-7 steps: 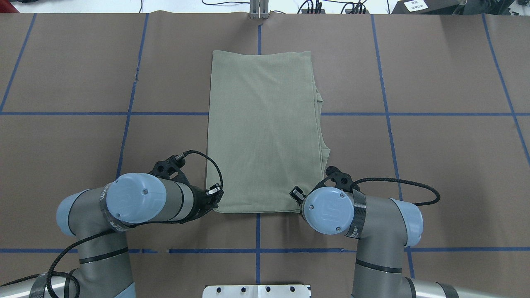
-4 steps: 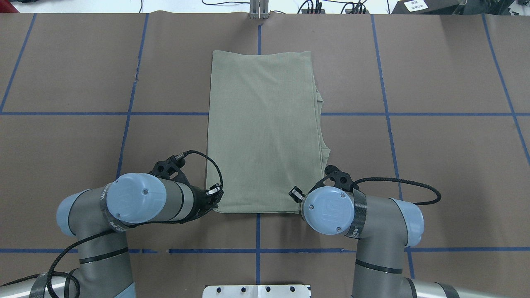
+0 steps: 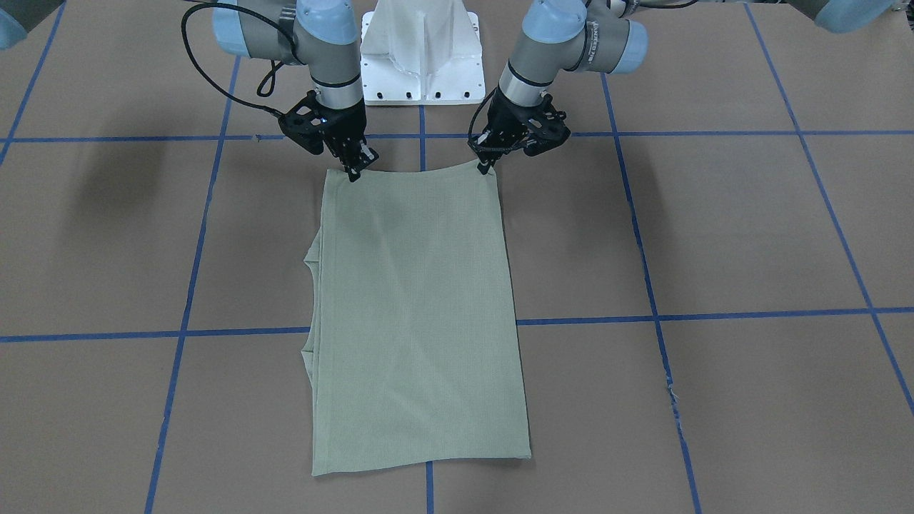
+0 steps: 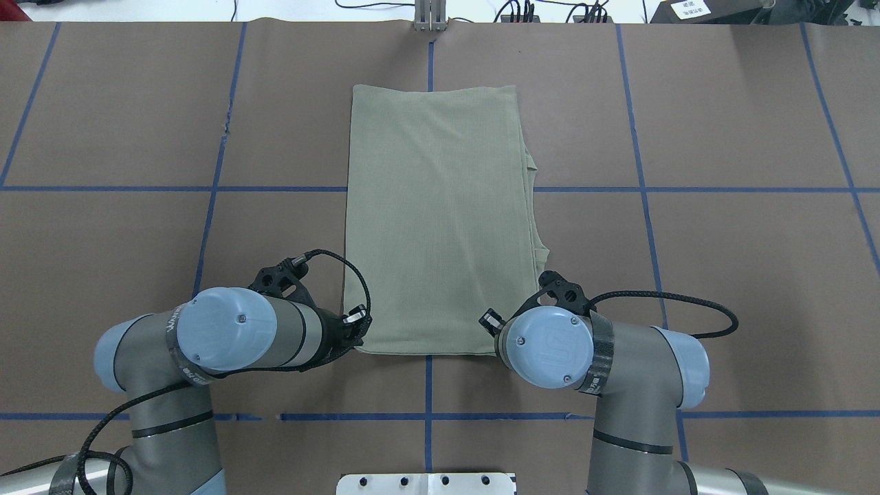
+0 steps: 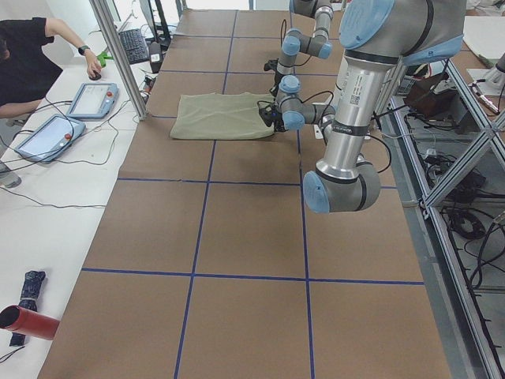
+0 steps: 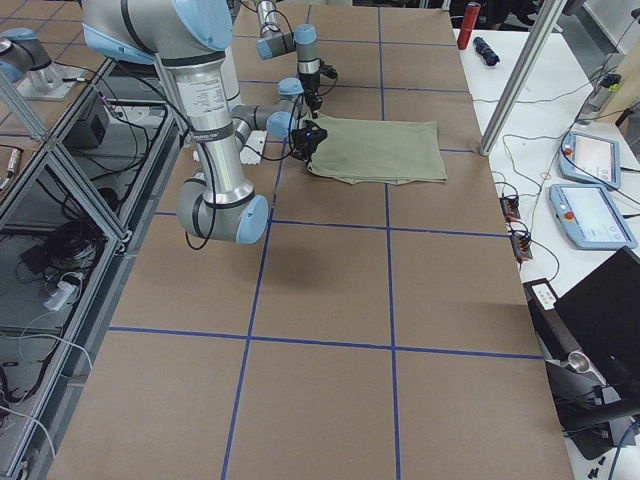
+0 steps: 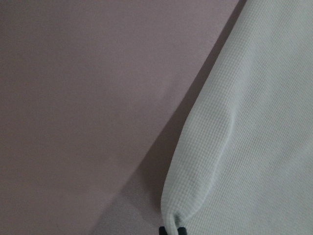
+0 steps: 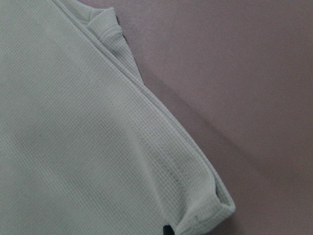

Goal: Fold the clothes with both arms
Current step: 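Grasp the two corners nearest the robot with both grippers, then lift the near edge with both grippers and fold it over toward the far edge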

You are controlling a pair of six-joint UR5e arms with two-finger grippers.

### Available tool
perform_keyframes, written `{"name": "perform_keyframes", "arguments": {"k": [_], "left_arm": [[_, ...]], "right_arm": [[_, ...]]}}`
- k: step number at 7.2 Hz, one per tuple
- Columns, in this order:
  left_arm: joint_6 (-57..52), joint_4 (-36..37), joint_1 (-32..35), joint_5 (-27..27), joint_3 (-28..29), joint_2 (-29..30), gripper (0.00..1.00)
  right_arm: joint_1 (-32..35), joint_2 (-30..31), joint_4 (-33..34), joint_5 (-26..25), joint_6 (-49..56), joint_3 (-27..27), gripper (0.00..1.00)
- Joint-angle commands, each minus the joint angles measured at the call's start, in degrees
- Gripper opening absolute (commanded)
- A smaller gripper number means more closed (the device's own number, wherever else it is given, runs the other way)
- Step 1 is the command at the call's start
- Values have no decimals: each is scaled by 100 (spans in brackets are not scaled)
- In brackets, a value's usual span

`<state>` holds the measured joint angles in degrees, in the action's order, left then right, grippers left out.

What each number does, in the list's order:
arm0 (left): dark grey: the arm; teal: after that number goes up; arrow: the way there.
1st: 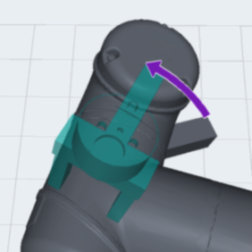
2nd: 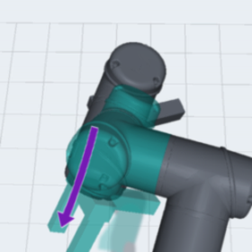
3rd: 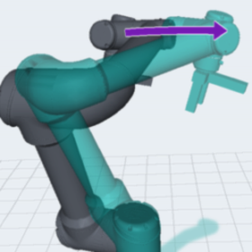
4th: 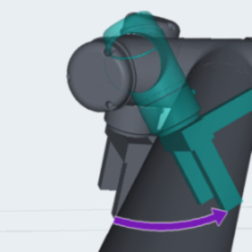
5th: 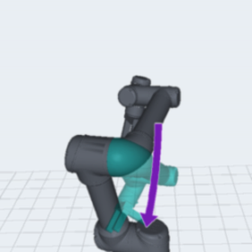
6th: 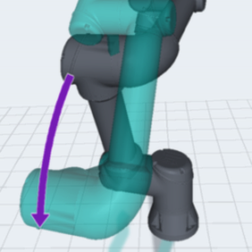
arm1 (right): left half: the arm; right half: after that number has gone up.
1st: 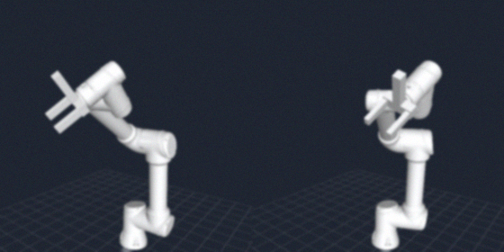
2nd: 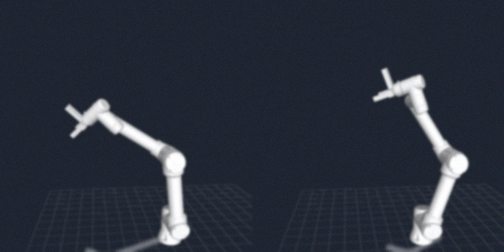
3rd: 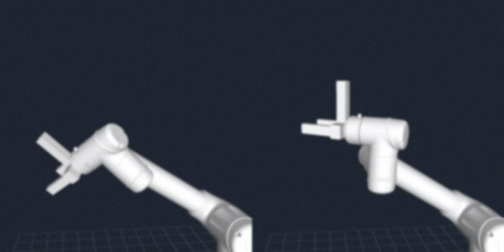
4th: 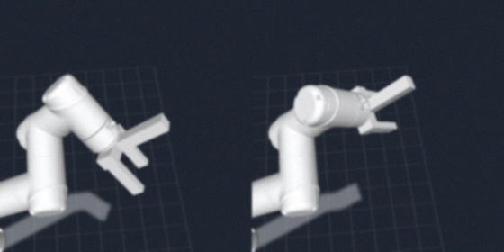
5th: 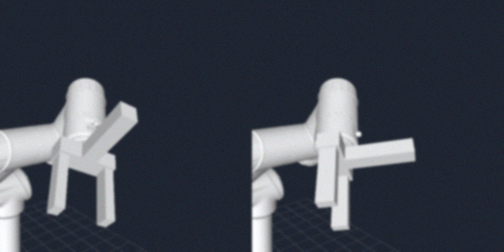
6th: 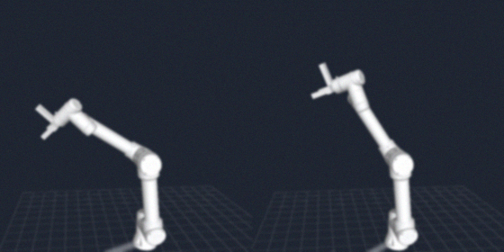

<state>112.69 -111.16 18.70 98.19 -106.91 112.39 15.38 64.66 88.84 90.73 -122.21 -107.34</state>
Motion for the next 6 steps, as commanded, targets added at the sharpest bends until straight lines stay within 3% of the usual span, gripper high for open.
{"name": "perform_keyframes", "arguments": {"k": [1, 3, 4, 6], "left_arm": [[16, 538, -155, 7, -608, -24, 0], [42, 718, -418, 7, -1067, -233, 0], [164, 718, -638, 7, -1374, -470, 0], [463, 727, -999, -2, -2111, -1023, 0]], "right_arm": [[18, 64, -16, 50, 30, -198, 0], [35, 274, -24, 364, 48, -742, 0], [27, 327, -16, 689, 48, -1006, 0], [-122, 712, -7, 876, 39, -1690, 0]]}}
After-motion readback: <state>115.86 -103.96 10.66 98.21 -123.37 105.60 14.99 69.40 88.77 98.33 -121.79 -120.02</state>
